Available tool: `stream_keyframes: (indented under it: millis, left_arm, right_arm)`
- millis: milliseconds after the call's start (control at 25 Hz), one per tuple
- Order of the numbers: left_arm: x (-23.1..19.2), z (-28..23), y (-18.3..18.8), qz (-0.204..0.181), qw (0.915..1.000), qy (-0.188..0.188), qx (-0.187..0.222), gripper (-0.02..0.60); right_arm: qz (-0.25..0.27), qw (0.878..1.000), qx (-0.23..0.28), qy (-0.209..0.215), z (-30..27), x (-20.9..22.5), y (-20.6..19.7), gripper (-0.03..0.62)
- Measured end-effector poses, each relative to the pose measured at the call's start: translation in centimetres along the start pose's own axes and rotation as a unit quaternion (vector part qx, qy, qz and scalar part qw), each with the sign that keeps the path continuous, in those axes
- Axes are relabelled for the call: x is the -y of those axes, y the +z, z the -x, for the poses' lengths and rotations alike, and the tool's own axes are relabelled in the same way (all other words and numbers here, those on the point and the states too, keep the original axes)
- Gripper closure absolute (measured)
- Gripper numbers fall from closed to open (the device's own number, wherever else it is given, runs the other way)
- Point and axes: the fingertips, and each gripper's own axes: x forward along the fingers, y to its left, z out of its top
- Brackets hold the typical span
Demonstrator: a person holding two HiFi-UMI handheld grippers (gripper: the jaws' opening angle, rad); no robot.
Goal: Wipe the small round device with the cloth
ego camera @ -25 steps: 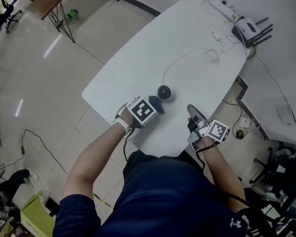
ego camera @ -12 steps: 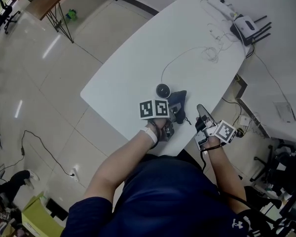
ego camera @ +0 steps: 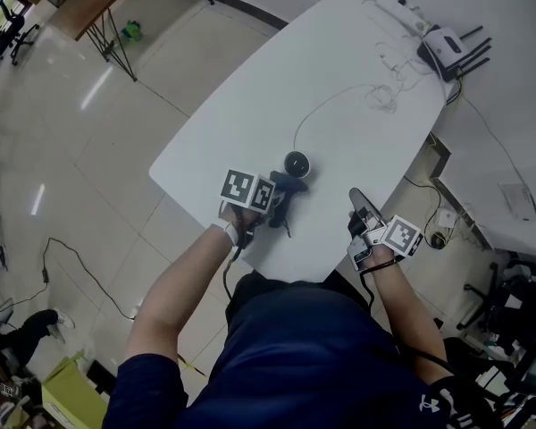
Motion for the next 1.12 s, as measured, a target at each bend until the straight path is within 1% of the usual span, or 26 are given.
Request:
stream_keyframes:
  millis: [40,80,120,160,200,280,320,360,400,440,480,520,560,600,640,680,720,760,800,840,880,920,960,1000,1080,1120]
  left_arm:
    - [-1.0,0.4,0.2,-0.059,0.9973,0.029,-0.031,0.523]
    - [-2.1,0.7,0.3,-0.128,0.9873,0.065,-0.067,0.523]
    - [-3.3,0.9,0.7,-0.205,0.9681,0.103,-0.1,0.523]
    - [-4.2,0.8,1.4,-0.284,0.9414,0.134,-0.124,0.523]
    - [-4.7,0.6,2.4,-0.354,0.9116,0.154,-0.14,0.523]
    - [-4.9,-0.1,3.9,-0.468,0.8505,0.171,-0.169,0.523]
    - [-4.9,-0.4,4.6,-0.52,0.8149,0.179,-0.183,0.523]
    - [-5.1,-0.6,5.4,-0.573,0.7725,0.192,-0.196,0.523]
    - [-5.3,-0.8,6.2,-0.626,0.7232,0.206,-0.207,0.523]
    - [-5.4,-1.0,7.0,-0.677,0.6703,0.217,-0.213,0.523]
    - [-5.3,-1.2,7.8,-0.721,0.6192,0.225,-0.215,0.523]
    - [-5.1,-1.4,8.5,-0.757,0.5745,0.228,-0.212,0.523]
    - [-4.8,-1.6,9.1,-0.785,0.5377,0.228,-0.205,0.523]
    - [-4.4,-1.8,9.6,-0.808,0.5086,0.227,-0.194,0.523]
    - [-4.1,-1.9,10.0,-0.825,0.485,0.226,-0.181,0.523]
    - [-3.8,-2.1,10.3,-0.839,0.4649,0.227,-0.168,0.523]
    - [-3.7,-2.2,10.6,-0.85,0.4483,0.23,-0.156,0.523]
    - [-3.5,-2.2,10.8,-0.857,0.4363,0.232,-0.145,0.523]
    - [-3.5,-2.2,10.9,-0.861,0.4301,0.234,-0.137,0.525]
    - [-3.5,-2.1,10.9,-0.861,0.431,0.236,-0.133,0.525]
    - [-3.7,-2.0,10.9,-0.855,0.4407,0.238,-0.133,0.525]
    - [-4.0,-1.7,10.7,-0.843,0.4606,0.243,-0.137,0.525]
    - [-4.6,-1.3,10.4,-0.822,0.4915,0.249,-0.142,0.525]
    - [-5.2,-1.0,9.9,-0.794,0.5324,0.253,-0.148,0.525]
    - [-5.8,-0.4,8.2,-0.724,0.6262,0.243,-0.155,0.525]
    - [-5.7,-0.1,7.1,-0.693,0.6658,0.23,-0.153,0.525]
  right_arm:
    - [0.0,1.0,0.0,0.002,0.0,-0.1,-0.1,0.563]
    - [-0.002,1.0,0.001,0.004,0.0,-0.1,-0.1,0.563]
    - [-0.002,1.0,0.001,0.006,0.1,-0.2,-0.1,0.563]
    - [-0.001,1.0,0.001,0.004,0.2,-0.1,-0.1,0.563]
    - [0.001,1.0,0.002,0.002,0.4,0.0,0.0,0.563]
    - [0.002,1.0,0.007,-0.003,0.8,0.3,0.3,0.563]
    - [0.001,1.0,0.011,-0.004,1.1,0.4,0.4,0.563]
    - [0.0,1.0,0.015,-0.005,1.3,0.5,0.6,0.563]
    - [-0.001,1.0,0.02,-0.007,1.7,0.7,0.6,0.563]
    - [-0.004,1.0,0.025,-0.008,2.1,0.8,0.7,0.563]
    - [-0.007,0.999,0.031,-0.009,2.6,0.8,0.7,0.563]
    - [-0.013,0.999,0.039,-0.01,3.0,0.8,0.6,0.563]
    - [-0.018,0.999,0.046,-0.011,3.5,0.8,0.5,0.563]
    - [-0.021,0.998,0.052,-0.012,3.9,0.8,0.4,0.563]
    - [-0.022,0.998,0.057,-0.014,4.2,0.7,0.2,0.563]
    - [-0.023,0.998,0.06,-0.016,4.5,0.7,0.1,0.563]
    - [-0.023,0.998,0.061,-0.018,4.6,0.8,0.0,0.564]
    - [-0.024,0.998,0.062,-0.018,4.8,0.9,0.0,0.564]
    - [-0.026,0.998,0.063,-0.017,4.8,1.0,0.0,0.563]
    - [-0.027,0.997,0.064,-0.017,4.9,1.1,0.0,0.564]
    - [-0.028,0.997,0.064,-0.017,4.9,1.2,0.0,0.563]
    - [-0.028,0.997,0.063,-0.018,4.8,1.3,0.0,0.563]
    - [-0.027,0.998,0.062,-0.018,4.7,1.3,0.0,0.563]
    - [-0.026,0.998,0.059,-0.019,4.5,1.3,-0.1,0.564]
    - [-0.022,0.998,0.051,-0.018,4.0,0.9,-0.2,0.564]
    - [-0.02,0.999,0.047,-0.017,3.6,0.6,-0.3,0.563]
